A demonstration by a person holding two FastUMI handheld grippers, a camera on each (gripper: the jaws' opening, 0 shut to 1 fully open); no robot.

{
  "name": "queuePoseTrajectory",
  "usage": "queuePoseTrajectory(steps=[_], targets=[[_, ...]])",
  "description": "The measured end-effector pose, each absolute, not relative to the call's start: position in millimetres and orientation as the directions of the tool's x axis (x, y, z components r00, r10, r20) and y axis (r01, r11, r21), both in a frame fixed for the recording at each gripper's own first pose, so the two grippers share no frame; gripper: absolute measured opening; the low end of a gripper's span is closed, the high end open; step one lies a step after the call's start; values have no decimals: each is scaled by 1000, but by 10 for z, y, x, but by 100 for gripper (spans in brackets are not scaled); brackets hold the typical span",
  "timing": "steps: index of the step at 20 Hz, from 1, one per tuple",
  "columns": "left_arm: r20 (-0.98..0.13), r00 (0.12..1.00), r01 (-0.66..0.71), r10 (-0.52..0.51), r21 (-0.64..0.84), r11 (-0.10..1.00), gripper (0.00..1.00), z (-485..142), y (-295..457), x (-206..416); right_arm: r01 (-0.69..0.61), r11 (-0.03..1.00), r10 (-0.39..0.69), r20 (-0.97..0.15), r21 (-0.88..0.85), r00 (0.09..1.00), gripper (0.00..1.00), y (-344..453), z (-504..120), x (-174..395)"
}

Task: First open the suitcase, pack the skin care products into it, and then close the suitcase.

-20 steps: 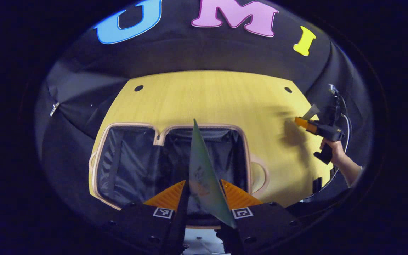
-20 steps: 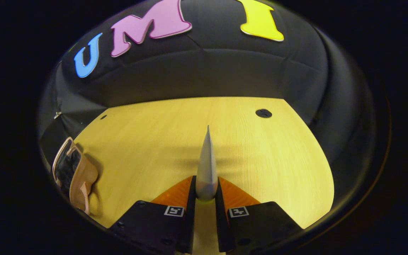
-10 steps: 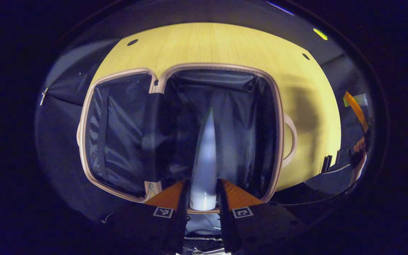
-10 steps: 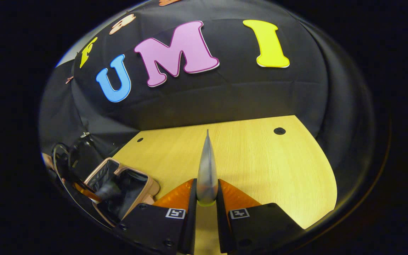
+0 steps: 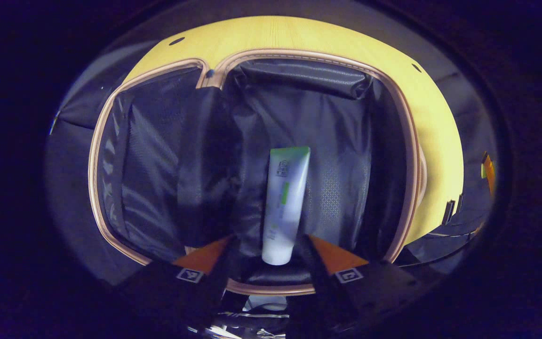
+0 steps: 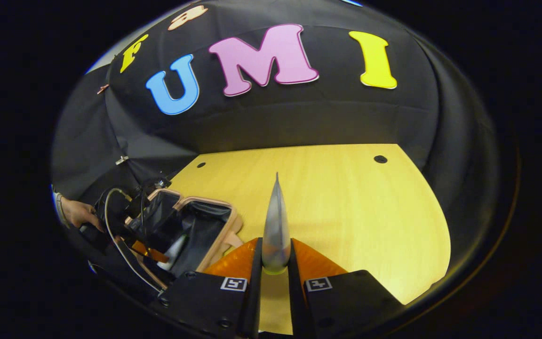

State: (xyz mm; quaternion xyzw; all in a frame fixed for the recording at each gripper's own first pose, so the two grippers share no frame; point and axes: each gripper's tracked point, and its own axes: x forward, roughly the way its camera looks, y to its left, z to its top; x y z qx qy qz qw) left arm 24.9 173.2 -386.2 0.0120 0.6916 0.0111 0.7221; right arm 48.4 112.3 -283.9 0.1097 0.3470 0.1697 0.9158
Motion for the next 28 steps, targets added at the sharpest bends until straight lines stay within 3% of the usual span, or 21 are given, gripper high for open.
queuePoseTrajectory(steps=[1,5,8,10,14,16,17,18,20,21,23,25,28], targets=[[-995,93,12,27,28,1000,97,-3736,1761,258,-250,908,411,-603,336,684,30,1305,-2828,454],[-943,331,37,19,33,999,94,-3150,2012,259,-317,855,517,-625,410,585,30,2136,-2840,266],[-907,417,-60,52,30,998,95,-2888,2526,19,-334,827,562,-679,453,471,30,2732,-3078,62],[-901,418,-161,118,54,985,95,-2836,3053,-270,-329,835,546,-744,441,386,30,2969,-3385,-123],[-918,331,-364,216,87,927,95,-3050,3922,-941,-188,902,416,-899,389,135,31,3256,-4105,-521],[-923,308,-421,231,85,903,95,-3083,4162,-1208,-159,937,330,-937,311,113,31,3253,-4255,-510],[-922,303,-438,240,89,894,95,-3120,4287,-1301,-154,947,302,-946,283,121,38,3253,-4279,-485],[-922,298,-450,247,92,888,95,-3145,4388,-1358,-154,952,282,-952,263,118,30,3262,-4281,-506],[-925,281,-474,255,97,875,95,-3173,4503,-1448,-152,957,264,-959,248,103,32,3268,-4291,-531],[-925,283,-481,254,93,872,95,-3170,4552,-1442,-142,957,268,-959,253,96,26,3277,-4261,-539],[-921,298,-479,251,83,874,95,-3184,4598,-1369,-119,954,287,-951,274,111,49,3333,-4188,-500],[-913,316,-466,257,87,880,95,-3183,4662,-1213,-125,937,342,-928,325,149,60,3451,-4019,-472],[-892,351,-442,286,112,890,94,-3133,4907,-877,-224,897,432,-865,382,256,98,3524,-3598,-342]])
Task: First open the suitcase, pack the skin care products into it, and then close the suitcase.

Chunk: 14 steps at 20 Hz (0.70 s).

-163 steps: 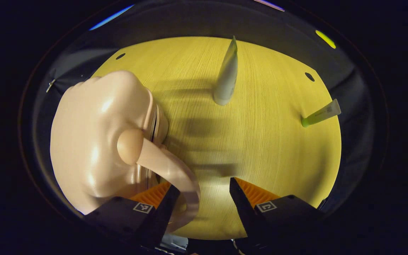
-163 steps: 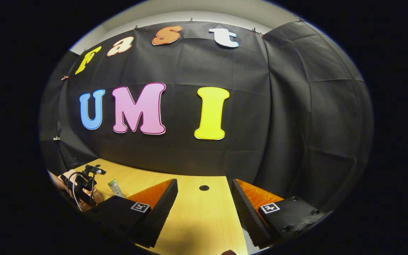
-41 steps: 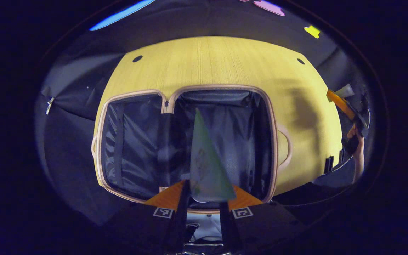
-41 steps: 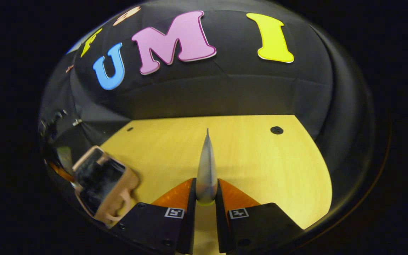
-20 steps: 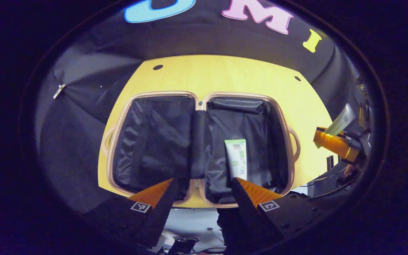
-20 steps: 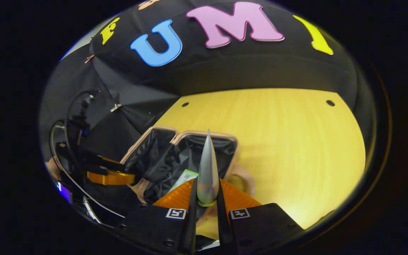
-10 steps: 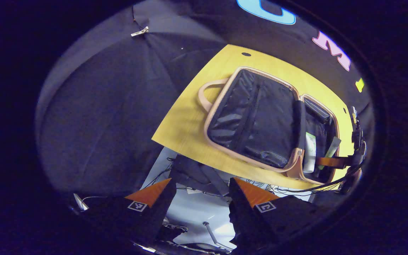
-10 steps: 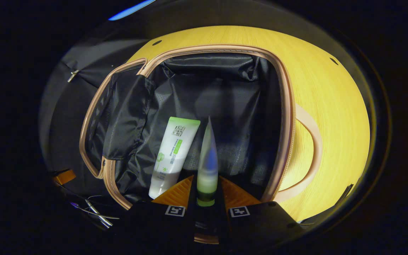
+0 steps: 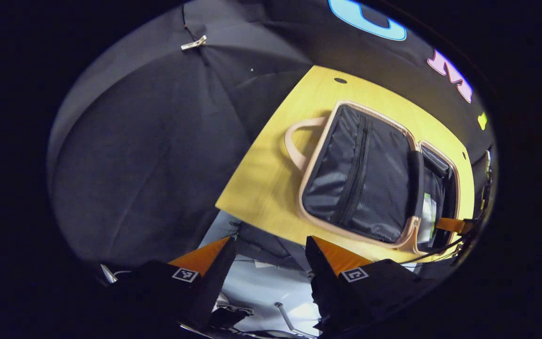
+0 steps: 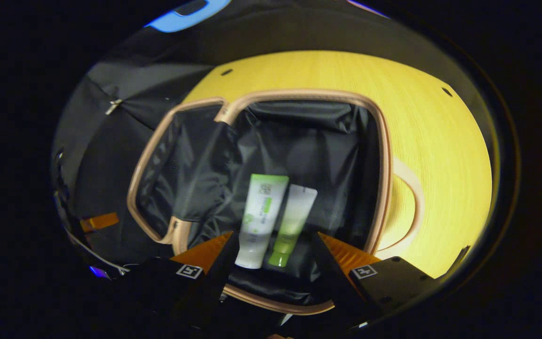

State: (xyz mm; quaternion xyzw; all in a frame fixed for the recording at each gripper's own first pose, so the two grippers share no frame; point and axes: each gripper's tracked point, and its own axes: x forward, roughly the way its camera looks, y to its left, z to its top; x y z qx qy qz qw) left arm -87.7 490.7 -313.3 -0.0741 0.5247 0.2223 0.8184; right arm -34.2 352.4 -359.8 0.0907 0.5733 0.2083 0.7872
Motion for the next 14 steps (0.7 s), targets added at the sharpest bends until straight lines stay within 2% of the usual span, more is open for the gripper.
queuePoseTrajectory(steps=[2,5,9,13,14], targets=[[-873,396,-455,284,82,887,94,-3061,5073,-535,-276,875,474,-816,398,330,98,3495,-3287,-218],[-865,449,-495,222,-34,868,95,-3027,5243,74,-266,887,459,-771,377,441,98,3221,-2982,-1],[-906,363,-499,220,11,867,94,-3383,5536,455,-195,913,405,-749,357,525,97,2817,-2768,89],[-958,253,-527,132,-22,850,94,-3939,5500,660,-89,937,331,-774,338,540,97,2503,-2807,-61],[-965,223,-549,138,-7,836,93,-4039,5535,657,-70,937,325,-777,343,539,97,2472,-2804,-118]])
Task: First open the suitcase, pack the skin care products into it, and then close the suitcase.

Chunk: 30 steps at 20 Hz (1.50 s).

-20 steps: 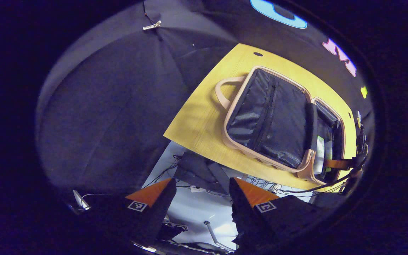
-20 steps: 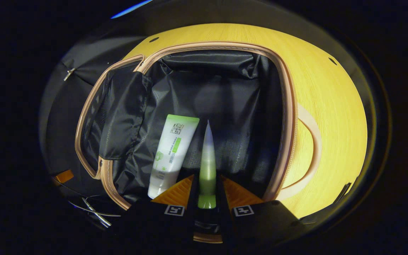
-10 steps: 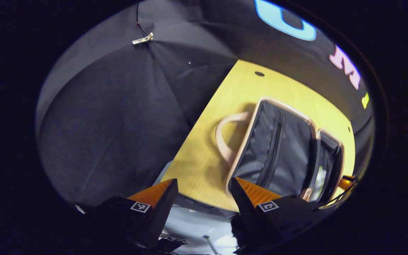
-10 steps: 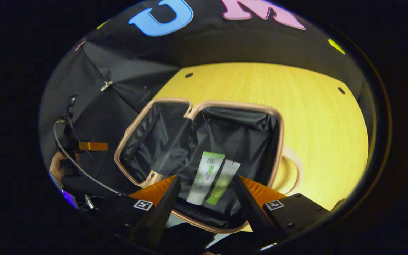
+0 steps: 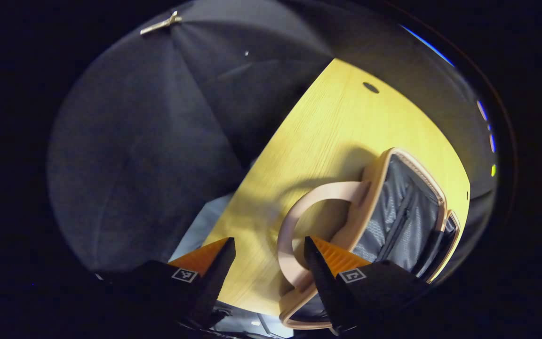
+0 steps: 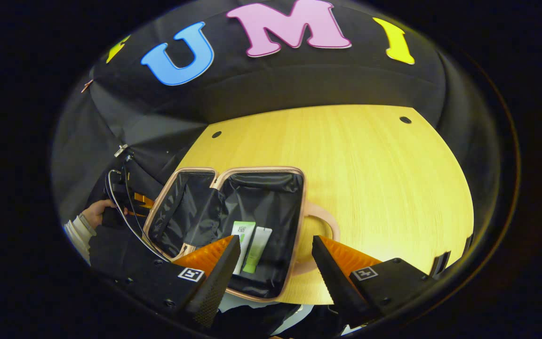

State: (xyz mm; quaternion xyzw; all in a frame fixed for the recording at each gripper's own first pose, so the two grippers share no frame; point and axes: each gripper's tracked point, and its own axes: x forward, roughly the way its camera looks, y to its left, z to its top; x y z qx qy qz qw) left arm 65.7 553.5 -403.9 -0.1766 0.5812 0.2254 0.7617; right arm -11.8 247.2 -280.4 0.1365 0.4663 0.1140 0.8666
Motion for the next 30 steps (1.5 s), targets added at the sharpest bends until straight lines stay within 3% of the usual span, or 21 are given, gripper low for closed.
queuePoseTrajectory(steps=[2,3,5,7,13,18,25,30], targets=[[-972,176,-565,157,31,825,91,-4144,5572,619,-62,939,317,-781,338,539,97,2388,-2813,-203],[-967,193,-556,168,34,831,88,-4370,5577,696,-57,942,308,-788,330,532,97,2334,-2821,-242],[-965,245,-477,91,-38,878,74,-4228,5420,819,-39,943,298,-787,330,541,97,2273,-2810,-243],[-962,249,-473,112,-20,881,21,-4185,5380,861,-27,939,300,-778,343,552,98,2245,-2751,-246],[-907,416,-398,61,-121,910,12,-3522,5201,889,-91,927,345,-731,365,589,97,2307,-2588,-169],[-794,607,-274,28,-176,946,7,-2350,4661,902,-159,897,423,-692,413,585,98,2366,-2510,-67],[-662,746,-79,-69,-191,978,7,-1311,3015,932,-253,865,489,-618,433,615,98,1910,-2184,31],[-637,740,128,-217,-183,975,7,-1435,1281,971,-234,874,468,-607,426,642,97,1279,-2214,-40]])
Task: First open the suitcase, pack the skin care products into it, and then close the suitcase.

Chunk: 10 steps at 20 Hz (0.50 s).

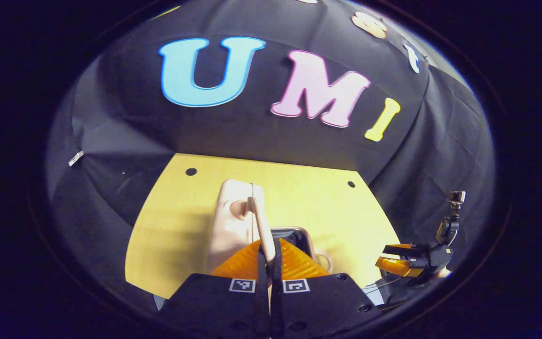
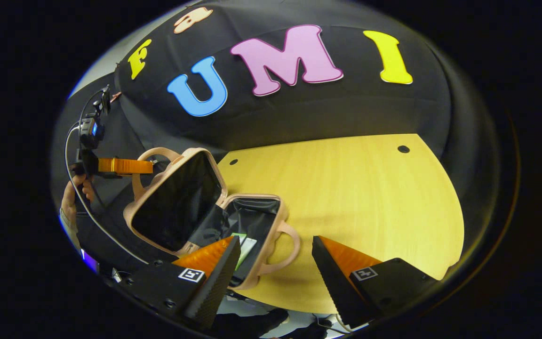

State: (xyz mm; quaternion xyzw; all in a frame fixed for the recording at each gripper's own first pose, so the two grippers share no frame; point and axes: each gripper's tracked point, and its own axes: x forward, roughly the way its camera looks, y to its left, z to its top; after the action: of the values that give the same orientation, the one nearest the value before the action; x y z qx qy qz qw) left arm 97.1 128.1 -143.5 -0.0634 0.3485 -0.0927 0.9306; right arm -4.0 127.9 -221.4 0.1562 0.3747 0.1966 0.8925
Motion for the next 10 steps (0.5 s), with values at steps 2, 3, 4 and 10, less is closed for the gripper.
queuePoseTrajectory(steps=[2,3,4,10], targets=[[-675,670,169,-309,-267,949,6,-1792,584,895,-199,882,446,-619,427,647,97,998,-2277,-69],[-703,626,172,-338,-298,939,7,-2049,297,854,-180,889,427,-623,421,655,97,849,-2301,-82],[-732,583,175,-352,-309,935,7,-2341,66,833,-162,899,405,-631,407,661,97,678,-2345,-90],[-870,406,186,-280,-221,957,14,-3545,-400,766,-102,924,338,-659,369,672,97,-30,-2406,-375]])
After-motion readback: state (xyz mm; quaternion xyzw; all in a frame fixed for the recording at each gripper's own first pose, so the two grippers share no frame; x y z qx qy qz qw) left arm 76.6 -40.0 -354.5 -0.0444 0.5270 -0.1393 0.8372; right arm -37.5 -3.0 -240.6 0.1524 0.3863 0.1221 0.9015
